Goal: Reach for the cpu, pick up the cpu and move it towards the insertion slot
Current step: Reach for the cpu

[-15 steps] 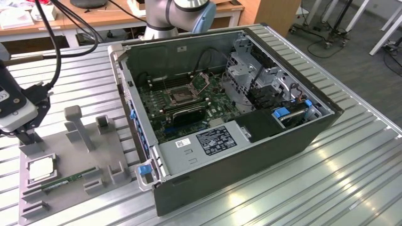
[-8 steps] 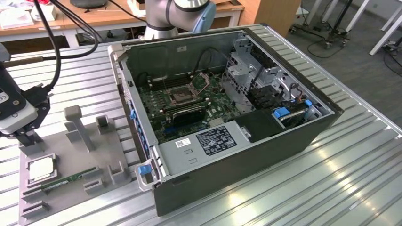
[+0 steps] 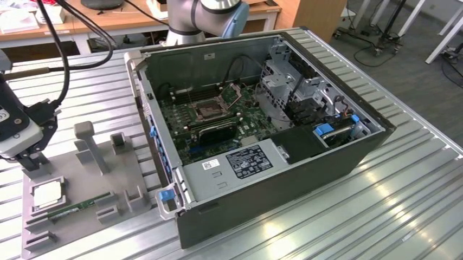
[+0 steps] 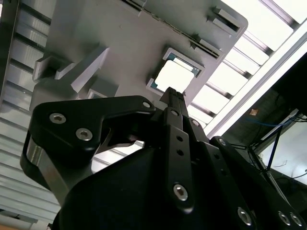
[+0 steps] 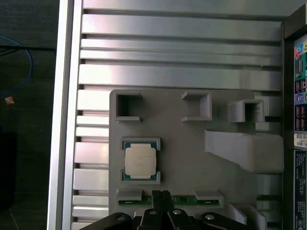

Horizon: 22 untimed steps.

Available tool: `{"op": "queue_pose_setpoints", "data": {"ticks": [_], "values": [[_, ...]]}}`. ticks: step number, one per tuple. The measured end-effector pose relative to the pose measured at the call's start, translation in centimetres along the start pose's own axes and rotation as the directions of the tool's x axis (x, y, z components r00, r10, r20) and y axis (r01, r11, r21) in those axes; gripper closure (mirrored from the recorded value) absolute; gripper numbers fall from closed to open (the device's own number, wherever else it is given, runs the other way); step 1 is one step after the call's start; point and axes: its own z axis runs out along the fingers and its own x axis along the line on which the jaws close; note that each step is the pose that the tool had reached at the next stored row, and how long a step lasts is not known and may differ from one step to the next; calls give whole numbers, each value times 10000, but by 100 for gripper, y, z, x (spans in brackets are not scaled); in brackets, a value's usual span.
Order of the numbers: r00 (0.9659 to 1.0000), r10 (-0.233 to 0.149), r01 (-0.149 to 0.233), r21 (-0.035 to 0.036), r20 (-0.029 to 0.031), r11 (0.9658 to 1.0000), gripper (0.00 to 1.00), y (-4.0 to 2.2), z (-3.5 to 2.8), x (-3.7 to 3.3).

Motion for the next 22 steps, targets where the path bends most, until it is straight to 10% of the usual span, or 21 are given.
{"op": "queue_pose_setpoints", "data": {"ticks": [22], "values": [[10000, 0, 0, 0, 0, 10000, 89, -13, 257, 110]]}}
